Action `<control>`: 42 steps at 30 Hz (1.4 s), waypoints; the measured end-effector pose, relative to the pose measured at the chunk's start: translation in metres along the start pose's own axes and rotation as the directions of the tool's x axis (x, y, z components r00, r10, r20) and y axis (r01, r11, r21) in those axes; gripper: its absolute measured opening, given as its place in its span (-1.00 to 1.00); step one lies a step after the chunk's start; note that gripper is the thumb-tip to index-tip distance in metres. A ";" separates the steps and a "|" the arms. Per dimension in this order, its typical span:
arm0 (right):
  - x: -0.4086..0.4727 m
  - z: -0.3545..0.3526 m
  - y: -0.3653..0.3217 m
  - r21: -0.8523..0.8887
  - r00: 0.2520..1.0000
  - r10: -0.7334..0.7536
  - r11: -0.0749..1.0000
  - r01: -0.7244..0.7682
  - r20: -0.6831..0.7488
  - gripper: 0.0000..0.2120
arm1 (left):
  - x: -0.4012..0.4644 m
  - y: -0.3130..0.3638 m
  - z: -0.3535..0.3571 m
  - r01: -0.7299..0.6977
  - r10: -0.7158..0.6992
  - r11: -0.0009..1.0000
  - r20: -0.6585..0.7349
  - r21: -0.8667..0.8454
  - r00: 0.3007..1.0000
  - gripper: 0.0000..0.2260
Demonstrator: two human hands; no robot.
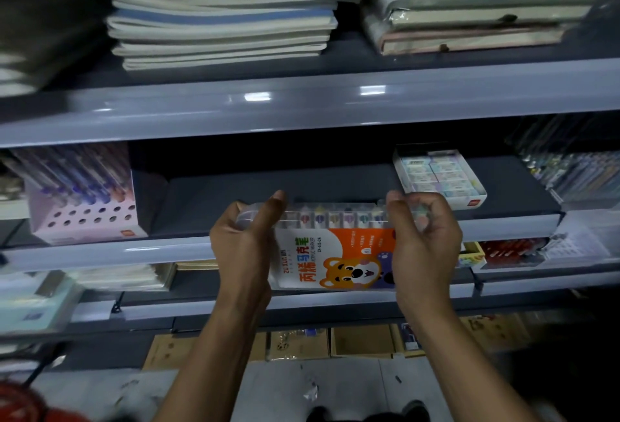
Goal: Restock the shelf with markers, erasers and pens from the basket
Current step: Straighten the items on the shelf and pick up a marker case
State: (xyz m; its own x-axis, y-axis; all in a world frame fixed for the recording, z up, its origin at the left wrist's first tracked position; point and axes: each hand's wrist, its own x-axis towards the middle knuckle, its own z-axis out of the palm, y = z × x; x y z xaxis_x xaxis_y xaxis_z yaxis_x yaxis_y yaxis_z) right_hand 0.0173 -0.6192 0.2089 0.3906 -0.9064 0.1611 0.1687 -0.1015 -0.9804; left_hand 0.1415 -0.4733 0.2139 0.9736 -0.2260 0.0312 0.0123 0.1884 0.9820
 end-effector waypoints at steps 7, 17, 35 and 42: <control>0.006 0.006 0.001 0.034 0.997 0.060 0.998 -0.058 -0.055 -0.81 | 0.003 -0.007 -0.001 0.010 -0.010 1.000 -0.021 0.011 1.000 -0.64; -0.001 0.004 0.007 0.039 0.992 0.112 0.993 -0.110 -0.064 -0.82 | 0.004 -0.008 0.001 0.072 -0.072 0.996 -0.011 0.054 0.997 -0.63; -0.015 0.009 0.010 0.060 0.816 0.505 0.840 -0.540 0.283 -0.83 | 0.034 0.033 0.011 -0.345 0.179 0.686 0.311 0.640 0.933 -0.64; 0.001 0.012 0.001 0.457 0.778 0.582 0.640 -0.618 0.236 -0.67 | 0.003 0.012 -0.001 -0.591 0.255 0.441 0.537 0.675 0.804 -0.56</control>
State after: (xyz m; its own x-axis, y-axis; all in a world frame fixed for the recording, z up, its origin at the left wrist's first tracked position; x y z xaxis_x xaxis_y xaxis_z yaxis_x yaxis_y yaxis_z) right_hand 0.0287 -0.6152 0.2095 0.6155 -0.6676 -0.4188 0.2801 0.6820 -0.6756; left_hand 0.1447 -0.4706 0.2255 0.6638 -0.6471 0.3751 -0.7236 -0.4288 0.5408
